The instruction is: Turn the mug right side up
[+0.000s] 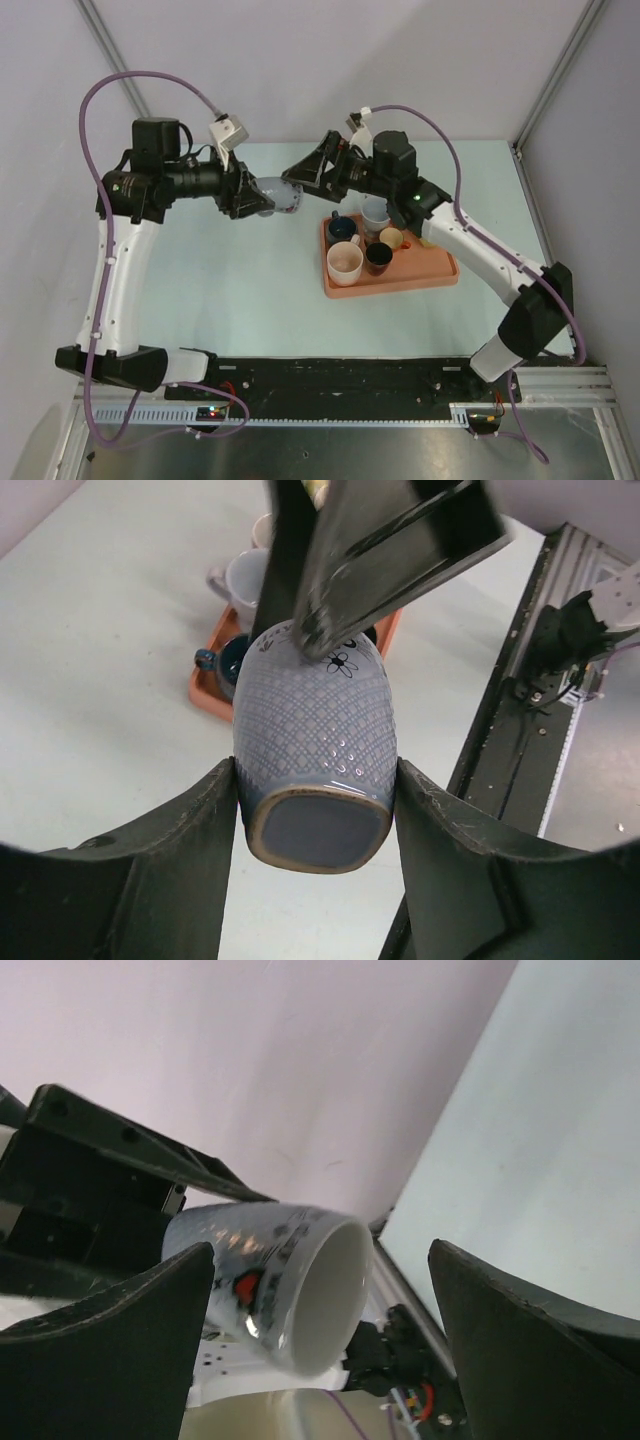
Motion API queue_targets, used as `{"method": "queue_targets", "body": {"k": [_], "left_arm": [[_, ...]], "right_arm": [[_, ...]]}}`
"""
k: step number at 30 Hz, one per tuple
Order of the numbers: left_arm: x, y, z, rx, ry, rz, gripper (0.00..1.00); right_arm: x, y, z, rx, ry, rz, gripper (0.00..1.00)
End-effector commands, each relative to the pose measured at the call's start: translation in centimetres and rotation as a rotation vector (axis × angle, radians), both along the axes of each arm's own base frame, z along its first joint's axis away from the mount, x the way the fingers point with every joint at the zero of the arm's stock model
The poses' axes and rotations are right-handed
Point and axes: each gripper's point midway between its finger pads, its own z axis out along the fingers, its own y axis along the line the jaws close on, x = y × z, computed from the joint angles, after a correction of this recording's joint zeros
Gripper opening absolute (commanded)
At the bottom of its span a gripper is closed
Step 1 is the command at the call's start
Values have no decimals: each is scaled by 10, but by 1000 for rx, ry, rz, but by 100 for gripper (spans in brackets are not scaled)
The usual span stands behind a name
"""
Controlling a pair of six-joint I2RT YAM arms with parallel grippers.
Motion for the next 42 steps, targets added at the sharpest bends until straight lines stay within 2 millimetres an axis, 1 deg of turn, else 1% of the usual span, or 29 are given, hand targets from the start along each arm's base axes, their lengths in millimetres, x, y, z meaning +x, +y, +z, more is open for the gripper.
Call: {"method": "queue_targets", "body": {"k": [1, 2, 3, 4, 6, 7, 10, 13, 15, 18, 20, 21, 25, 28, 30, 32, 34, 37, 40, 42], "left_arm": [[-19, -15, 32, -87, -33, -82, 0], [-19, -15, 35, -88, -40, -85, 0], [-18, -15, 36, -85, -47, -84, 0], [-17, -15, 37, -83, -54, -82, 0], [-13, -14, 38, -75, -63, -74, 0], [-10, -14, 37, -68, -67, -68, 0], [-3, -11, 36, -46, -85, -49, 0], [2, -10, 34, -31, -97, -41, 0], [4, -10, 33, -29, -95, -41, 0], [8, -11, 30, -22, -93, -44, 0], [10, -10, 30, -19, -96, -43, 0], [11, -11, 29, -19, -96, -44, 0], [11, -12, 33, -28, -100, -54, 0], [11, -11, 35, -23, -113, -47, 0], [11, -10, 36, -18, -125, -42, 0], [10, -10, 37, -18, -131, -45, 0], [7, -13, 39, -35, -125, -65, 0], [0, -19, 45, -77, -108, -112, 0], [-3, -23, 49, -95, -107, -134, 0], [-6, -25, 52, -104, -108, -146, 0]], "right_arm": [[-20, 20, 43, 171, 1, 144, 91], [-22, 21, 47, 195, 4, 158, 89], [-25, 22, 47, 211, 14, 180, 85], [-28, 23, 54, 251, 17, 201, 80], [-37, 23, 61, 308, 37, 258, 65], [-41, 23, 62, 326, 47, 279, 62], [-51, 21, 64, 337, 68, 313, 62], [-53, 16, 58, 314, 91, 301, 61], [-56, 14, 61, 319, 93, 308, 59], [-63, 13, 69, 345, 88, 337, 61], [-65, 12, 72, 343, 85, 339, 63], [-65, 12, 71, 329, 86, 334, 64], [-60, 6, 68, 295, 82, 294, 80], [-54, 0, 64, 268, 84, 249, 85], [-51, -3, 62, 255, 81, 233, 86], [-53, -5, 67, 269, 76, 246, 82], [-59, -4, 74, 291, 67, 275, 74], [-69, 0, 87, 330, 46, 329, 62], [-79, 3, 106, 397, 28, 380, 51], [-82, 4, 115, 436, 24, 401, 33]]}}
